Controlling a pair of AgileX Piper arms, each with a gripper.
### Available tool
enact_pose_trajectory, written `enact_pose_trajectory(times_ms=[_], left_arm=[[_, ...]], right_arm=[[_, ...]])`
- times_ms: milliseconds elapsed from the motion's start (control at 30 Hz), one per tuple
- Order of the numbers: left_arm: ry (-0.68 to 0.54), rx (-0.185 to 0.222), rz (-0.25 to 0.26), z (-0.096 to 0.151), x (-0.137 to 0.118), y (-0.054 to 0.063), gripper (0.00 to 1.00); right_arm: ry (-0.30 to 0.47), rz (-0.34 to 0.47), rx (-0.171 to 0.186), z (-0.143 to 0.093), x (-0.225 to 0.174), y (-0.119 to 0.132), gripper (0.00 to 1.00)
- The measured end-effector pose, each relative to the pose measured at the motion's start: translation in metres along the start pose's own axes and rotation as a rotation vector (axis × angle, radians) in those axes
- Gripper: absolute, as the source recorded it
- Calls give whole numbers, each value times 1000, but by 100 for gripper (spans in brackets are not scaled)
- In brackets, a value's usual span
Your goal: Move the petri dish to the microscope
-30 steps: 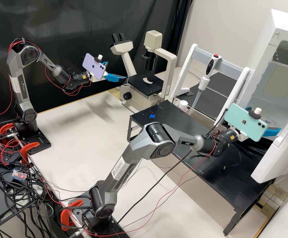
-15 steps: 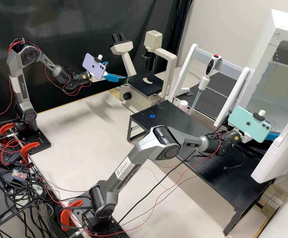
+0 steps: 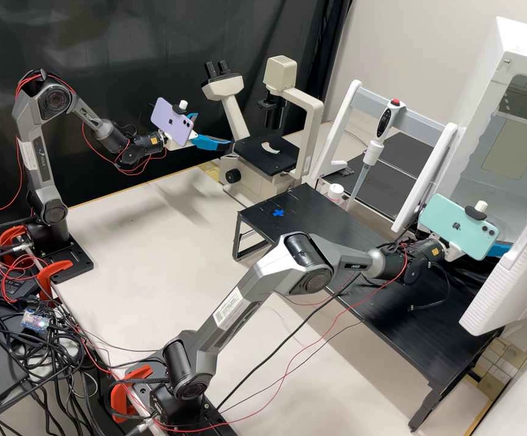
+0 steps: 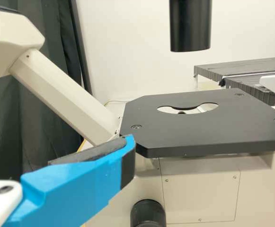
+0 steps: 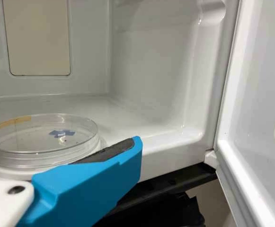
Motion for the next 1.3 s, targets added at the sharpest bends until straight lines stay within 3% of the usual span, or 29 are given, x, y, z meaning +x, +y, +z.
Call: enact_pose_trajectory(times_ms=[133, 1300], left_arm=[[0, 0, 0, 0, 0, 0, 100], [0, 0, 0, 0, 0, 0, 100]], right_arm=[[9, -8, -16, -2, 1, 0, 0], [7, -29, -4, 0, 2, -3, 0]])
